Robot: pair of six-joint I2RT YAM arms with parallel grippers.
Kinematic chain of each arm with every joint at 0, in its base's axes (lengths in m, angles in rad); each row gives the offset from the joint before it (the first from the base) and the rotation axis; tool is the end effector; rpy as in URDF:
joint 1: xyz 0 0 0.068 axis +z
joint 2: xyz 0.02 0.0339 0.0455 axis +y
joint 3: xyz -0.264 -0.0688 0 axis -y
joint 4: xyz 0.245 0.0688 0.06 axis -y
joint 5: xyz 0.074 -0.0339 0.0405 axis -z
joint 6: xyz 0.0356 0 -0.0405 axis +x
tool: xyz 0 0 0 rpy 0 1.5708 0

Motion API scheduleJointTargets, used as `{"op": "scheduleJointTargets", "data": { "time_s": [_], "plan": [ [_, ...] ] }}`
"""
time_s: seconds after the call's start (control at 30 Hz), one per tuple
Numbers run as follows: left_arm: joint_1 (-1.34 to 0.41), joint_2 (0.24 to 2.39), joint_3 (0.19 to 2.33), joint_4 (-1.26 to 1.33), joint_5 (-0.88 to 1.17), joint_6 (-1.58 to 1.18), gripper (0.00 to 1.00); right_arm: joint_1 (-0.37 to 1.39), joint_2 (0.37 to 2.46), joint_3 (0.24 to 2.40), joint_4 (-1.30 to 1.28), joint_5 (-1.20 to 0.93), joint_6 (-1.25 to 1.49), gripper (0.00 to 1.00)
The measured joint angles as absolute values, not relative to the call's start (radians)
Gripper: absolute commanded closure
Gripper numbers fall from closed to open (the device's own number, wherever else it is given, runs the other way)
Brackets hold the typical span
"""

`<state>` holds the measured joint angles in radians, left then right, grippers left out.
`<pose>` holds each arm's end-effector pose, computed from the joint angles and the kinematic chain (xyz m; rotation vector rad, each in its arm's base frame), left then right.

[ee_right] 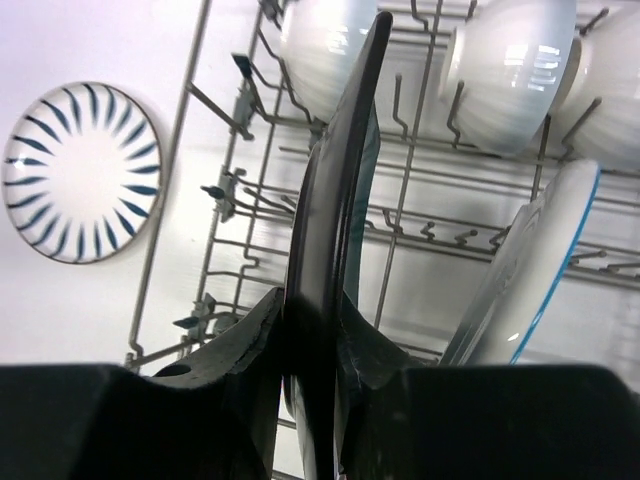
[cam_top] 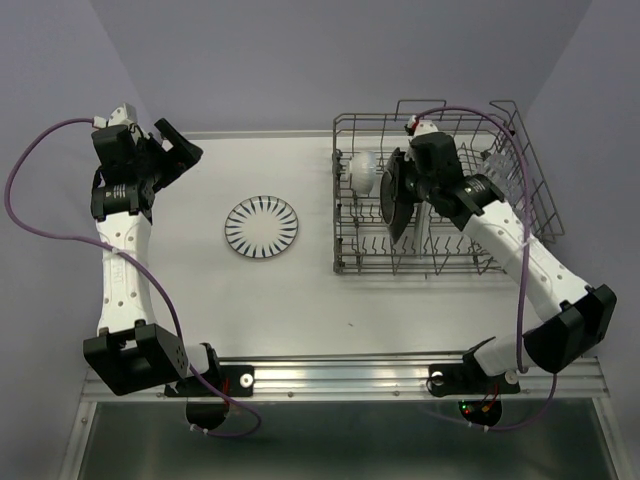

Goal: Unload the mixed dishes from the dish rack

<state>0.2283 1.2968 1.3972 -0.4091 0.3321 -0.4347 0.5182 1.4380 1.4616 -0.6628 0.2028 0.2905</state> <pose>0.2840 0.0541 0.4192 -0.3927 1.8457 -0.4532 0.2780 0.1503 0.3760 -0.1382 2.1999 0.2294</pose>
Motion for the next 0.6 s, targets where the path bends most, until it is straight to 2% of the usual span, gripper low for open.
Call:
{"op": "scheduleJointTargets", "data": {
  "time_s": [0.3,0.43,0.6],
  "plan": [
    [0.219,1.285,1.397,-0.408,0.347,-0.435,0.01,0.449,1.365,1.444,-0.600,0.094,0.199,0.99],
    [0.183,1.285,1.397,-0.399,0.395,-0.442,0.01,0.437,1.366,1.445,-0.599,-0.046,0.029,0.99],
    [0.047,1.285,1.397,-0.378,0.435,-0.468,0.01,0.442,1.369,1.488,-0.636,-0.246,-0.199,0.99]
  ]
}}
